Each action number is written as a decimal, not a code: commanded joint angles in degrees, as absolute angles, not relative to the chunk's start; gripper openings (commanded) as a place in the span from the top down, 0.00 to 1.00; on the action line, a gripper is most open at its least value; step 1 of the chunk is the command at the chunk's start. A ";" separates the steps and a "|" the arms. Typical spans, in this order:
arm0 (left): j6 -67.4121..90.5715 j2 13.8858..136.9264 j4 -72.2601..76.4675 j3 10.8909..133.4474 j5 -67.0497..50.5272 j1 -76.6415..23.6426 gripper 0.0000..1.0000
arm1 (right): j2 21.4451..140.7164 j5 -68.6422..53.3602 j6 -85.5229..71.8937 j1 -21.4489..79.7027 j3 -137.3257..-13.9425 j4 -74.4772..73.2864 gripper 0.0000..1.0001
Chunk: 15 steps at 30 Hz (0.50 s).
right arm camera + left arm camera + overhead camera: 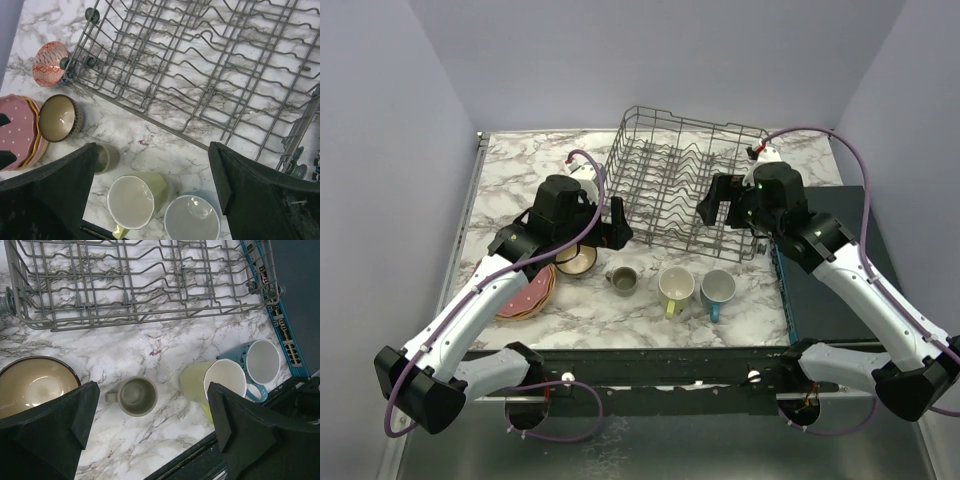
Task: Load the mixed dishes into the dish rack
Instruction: Pick up the bowl from the center of the board.
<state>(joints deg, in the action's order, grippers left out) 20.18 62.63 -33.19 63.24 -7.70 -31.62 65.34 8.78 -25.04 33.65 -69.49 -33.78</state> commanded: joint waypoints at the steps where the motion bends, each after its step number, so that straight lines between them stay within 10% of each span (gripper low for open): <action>1: 20.74 62.36 -33.94 64.36 -8.02 -31.73 0.01 | 64.32 11.85 -24.12 33.62 -71.29 -36.42 0.00; 15: 20.74 59.41 -36.34 65.12 -1.56 -31.73 0.01 | 65.59 10.87 -20.63 33.65 -73.73 -40.72 0.00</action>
